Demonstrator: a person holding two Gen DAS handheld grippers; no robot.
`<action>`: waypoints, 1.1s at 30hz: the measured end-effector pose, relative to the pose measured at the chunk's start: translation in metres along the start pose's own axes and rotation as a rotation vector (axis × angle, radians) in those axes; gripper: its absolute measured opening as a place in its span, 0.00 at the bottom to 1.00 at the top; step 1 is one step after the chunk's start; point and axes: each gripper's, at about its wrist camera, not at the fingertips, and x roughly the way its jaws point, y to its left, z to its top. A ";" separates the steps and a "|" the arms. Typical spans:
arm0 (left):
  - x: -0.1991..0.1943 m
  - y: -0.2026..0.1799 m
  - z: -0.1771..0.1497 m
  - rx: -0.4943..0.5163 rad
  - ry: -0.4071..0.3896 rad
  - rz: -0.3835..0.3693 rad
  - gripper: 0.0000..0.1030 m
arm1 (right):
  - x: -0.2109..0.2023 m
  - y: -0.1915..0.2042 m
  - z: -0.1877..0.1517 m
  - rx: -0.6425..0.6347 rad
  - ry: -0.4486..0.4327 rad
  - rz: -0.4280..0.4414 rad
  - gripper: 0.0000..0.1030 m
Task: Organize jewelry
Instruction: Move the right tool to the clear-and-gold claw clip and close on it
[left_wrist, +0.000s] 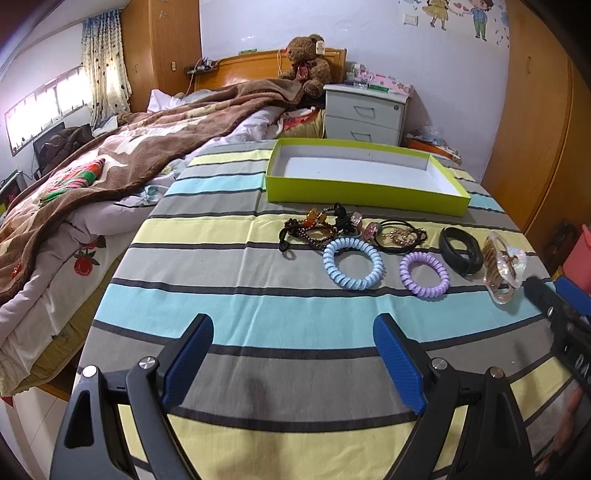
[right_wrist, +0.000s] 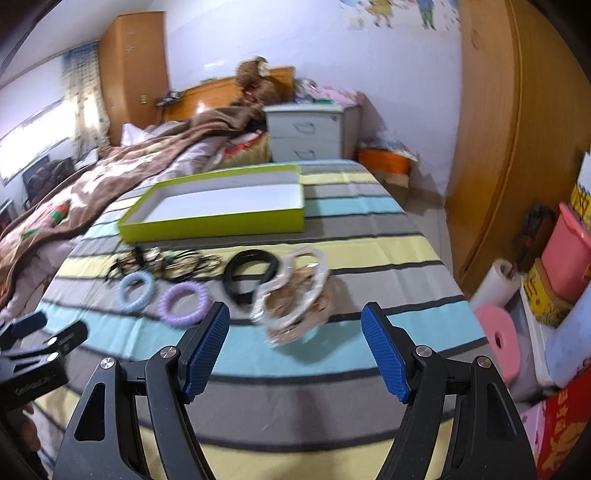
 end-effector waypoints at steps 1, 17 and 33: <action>0.003 0.000 0.002 0.002 0.005 0.003 0.87 | 0.007 -0.006 0.005 0.020 0.022 -0.016 0.72; 0.040 0.023 0.028 -0.038 0.068 0.019 0.87 | 0.044 -0.021 0.027 0.100 0.097 0.006 0.65; 0.049 0.043 0.040 -0.111 0.107 -0.094 0.87 | 0.059 -0.021 0.022 0.101 0.187 0.013 0.34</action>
